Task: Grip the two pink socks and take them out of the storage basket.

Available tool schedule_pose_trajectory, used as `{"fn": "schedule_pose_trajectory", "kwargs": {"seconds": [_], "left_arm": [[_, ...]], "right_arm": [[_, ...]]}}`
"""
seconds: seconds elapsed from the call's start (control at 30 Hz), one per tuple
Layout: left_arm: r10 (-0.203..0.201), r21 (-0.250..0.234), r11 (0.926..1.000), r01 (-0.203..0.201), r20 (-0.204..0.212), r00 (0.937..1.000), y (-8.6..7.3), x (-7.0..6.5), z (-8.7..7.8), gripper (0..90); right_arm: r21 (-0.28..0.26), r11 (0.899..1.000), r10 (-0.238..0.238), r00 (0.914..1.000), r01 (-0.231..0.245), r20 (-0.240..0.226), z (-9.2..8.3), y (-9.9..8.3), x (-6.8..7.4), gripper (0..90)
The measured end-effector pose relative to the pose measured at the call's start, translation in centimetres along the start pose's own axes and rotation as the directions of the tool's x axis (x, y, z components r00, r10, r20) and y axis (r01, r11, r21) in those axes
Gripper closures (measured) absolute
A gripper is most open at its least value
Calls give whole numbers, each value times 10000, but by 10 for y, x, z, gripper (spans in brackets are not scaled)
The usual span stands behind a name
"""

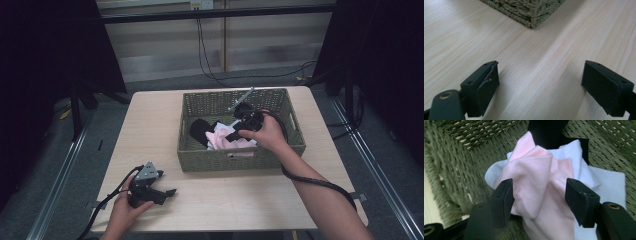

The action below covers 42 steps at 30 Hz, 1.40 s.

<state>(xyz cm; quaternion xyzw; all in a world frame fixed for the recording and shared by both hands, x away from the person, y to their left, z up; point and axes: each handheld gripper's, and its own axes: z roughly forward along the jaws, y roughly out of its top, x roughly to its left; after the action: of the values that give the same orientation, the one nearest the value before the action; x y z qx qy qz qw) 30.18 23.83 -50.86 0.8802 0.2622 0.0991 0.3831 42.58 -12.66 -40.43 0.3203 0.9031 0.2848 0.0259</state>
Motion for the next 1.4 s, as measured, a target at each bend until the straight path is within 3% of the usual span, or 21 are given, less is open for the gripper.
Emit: {"fn": "schedule_pose_trajectory", "kwargs": {"seconds": [0.33,0.43,0.47,0.53,0.57,0.6,0.63,0.73,1.4], "left_arm": [[3,5,10000,-3,5,10000,0,0,0,137],[-3,-23,10000,3,15,10000,0,0,0,136],[-1,-18,10000,1,15,10000,0,0,0,136],[1,-21,10000,-1,18,10000,0,0,0,136],[-1,-21,10000,1,19,10000,0,0,0,136],[4,-21,10000,-4,16,10000,0,0,0,136],[-14,-35,10000,15,11,10000,0,0,0,136],[-16,-35,10000,16,13,10000,0,0,0,136],[75,10,10000,-75,-24,10000,0,0,0,136]], "right_arm": [[303,9995,51,10000,-49,-80,18,5,-5,473],[636,9980,66,9998,-56,-163,23,6,-6,510],[841,9965,11,9995,17,-326,25,7,-7,605],[925,9957,7,9995,23,-328,26,7,-6,644],[907,9958,-76,9986,124,-524,26,9,-4,753],[907,9958,-76,9986,124,-524,26,9,-4,753],[952,9953,-117,9978,179,-650,24,9,-3,831],[977,9952,-25,9969,103,-790,22,10,-3,860],[790,9955,-481,9972,525,-573,-57,23,-3,869]]}}
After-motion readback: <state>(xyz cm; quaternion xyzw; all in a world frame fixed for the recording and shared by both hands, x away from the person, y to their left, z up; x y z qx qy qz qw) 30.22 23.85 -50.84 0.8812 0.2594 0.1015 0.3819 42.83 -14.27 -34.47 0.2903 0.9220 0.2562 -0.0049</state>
